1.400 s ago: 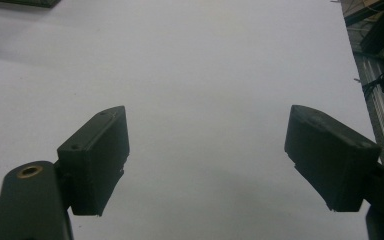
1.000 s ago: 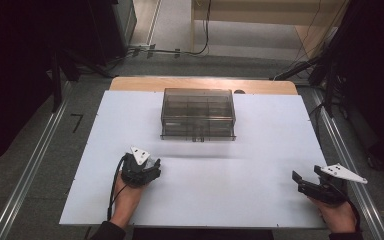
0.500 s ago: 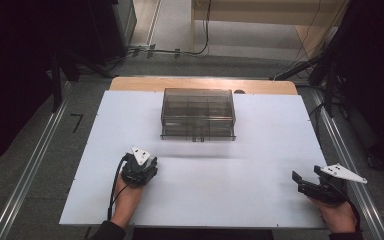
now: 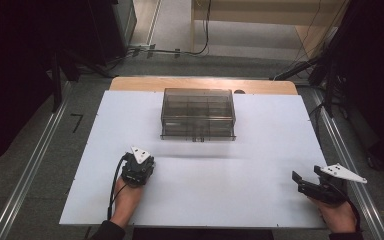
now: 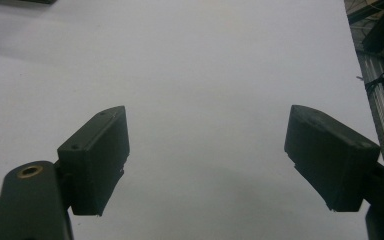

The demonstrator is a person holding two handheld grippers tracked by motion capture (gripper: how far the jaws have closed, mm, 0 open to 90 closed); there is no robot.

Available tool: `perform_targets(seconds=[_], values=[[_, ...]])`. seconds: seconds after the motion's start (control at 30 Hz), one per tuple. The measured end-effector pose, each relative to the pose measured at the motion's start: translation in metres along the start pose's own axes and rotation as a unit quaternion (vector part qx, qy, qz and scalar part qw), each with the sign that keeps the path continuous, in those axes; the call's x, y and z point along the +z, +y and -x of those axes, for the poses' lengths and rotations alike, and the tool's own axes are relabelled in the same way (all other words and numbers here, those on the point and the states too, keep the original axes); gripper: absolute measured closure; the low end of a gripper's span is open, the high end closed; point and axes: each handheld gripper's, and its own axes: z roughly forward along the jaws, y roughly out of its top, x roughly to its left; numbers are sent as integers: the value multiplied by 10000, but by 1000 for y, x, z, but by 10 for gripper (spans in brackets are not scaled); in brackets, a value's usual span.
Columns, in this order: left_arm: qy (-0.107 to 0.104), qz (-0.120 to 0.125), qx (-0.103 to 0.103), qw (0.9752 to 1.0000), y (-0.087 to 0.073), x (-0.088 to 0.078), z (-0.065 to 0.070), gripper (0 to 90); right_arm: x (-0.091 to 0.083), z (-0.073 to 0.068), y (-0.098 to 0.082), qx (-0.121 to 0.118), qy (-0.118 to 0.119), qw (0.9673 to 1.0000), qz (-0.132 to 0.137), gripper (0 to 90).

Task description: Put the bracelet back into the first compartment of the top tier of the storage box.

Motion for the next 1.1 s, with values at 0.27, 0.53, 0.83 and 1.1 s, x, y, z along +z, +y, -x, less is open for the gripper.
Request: perform_targets(seconds=[0.27, 0.53, 0.83, 1.1], values=[[-77, 18, -50, 10000, 1, -1, 0, 849, 0, 0, 0, 2, -2, 10000, -5, 167], [-150, 124, -215, 9996, 3, -7, -3, 849, 0, 0, 0, 7, 8, 10000, -5, 167], [-265, 336, -326, 9986, 7, -18, -1, 849, 1, 0, 0, 9, 15, 10000, -16, 167], [-302, 447, -350, 9979, 9, -24, -1, 849, 1, 0, 0, 3, 10, 10000, -20, 167]])
